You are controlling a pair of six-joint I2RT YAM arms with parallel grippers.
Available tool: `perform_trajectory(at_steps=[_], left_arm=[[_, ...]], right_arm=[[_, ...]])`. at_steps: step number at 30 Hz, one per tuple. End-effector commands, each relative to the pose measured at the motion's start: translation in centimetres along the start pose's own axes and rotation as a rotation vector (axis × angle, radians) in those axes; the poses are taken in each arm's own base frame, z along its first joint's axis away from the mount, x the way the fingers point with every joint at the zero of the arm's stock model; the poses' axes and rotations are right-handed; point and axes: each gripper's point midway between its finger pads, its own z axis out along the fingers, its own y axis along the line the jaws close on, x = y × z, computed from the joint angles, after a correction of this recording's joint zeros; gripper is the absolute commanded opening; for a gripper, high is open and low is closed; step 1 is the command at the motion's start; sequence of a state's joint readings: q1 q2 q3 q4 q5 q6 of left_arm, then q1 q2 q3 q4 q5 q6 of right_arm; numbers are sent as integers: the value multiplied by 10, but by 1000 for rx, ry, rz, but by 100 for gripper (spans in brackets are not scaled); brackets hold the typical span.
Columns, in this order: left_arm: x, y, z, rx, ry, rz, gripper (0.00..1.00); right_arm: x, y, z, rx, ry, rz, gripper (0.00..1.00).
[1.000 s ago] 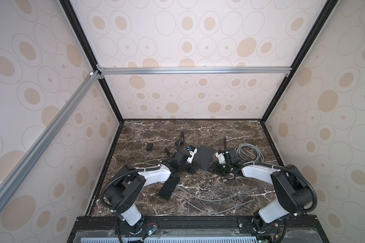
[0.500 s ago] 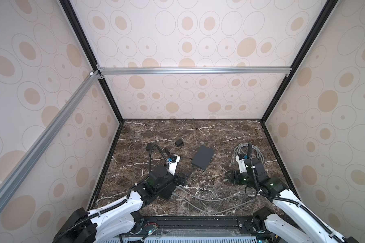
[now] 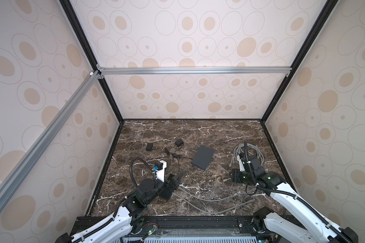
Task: Insert the plug into the switch port
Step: 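Raise both grippers away from the switch toward the robot, then move the right gripper over the grey ethernet cable plug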
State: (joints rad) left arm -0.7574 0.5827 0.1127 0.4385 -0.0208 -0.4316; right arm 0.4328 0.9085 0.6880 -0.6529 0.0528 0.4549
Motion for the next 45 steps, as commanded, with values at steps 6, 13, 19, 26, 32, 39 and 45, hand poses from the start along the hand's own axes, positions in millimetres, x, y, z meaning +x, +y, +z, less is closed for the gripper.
perform_trajectory(at_steps=[6, 13, 19, 26, 32, 39, 45], left_arm=[[-6, 18, -5, -97, -52, -103, 98], [-6, 24, -7, -122, -70, -122, 98], [-7, 28, -13, -134, -101, -138, 98], [-10, 30, -20, -126, -131, -145, 98], [-11, 32, -25, -123, -159, -153, 98], [-14, 32, -30, -109, -194, -162, 98], [-16, 31, -32, -100, -202, -152, 98]], right_arm=[[-6, -38, -8, 215, 58, -40, 52], [18, -33, 17, 79, 265, 264, 46], [24, -38, 44, 37, 349, 385, 40], [20, -21, 74, -64, 381, 424, 42], [6, 14, 91, -219, 372, 464, 46], [-23, 45, 75, -296, 318, 355, 50], [-28, 27, 32, -193, 301, 23, 50]])
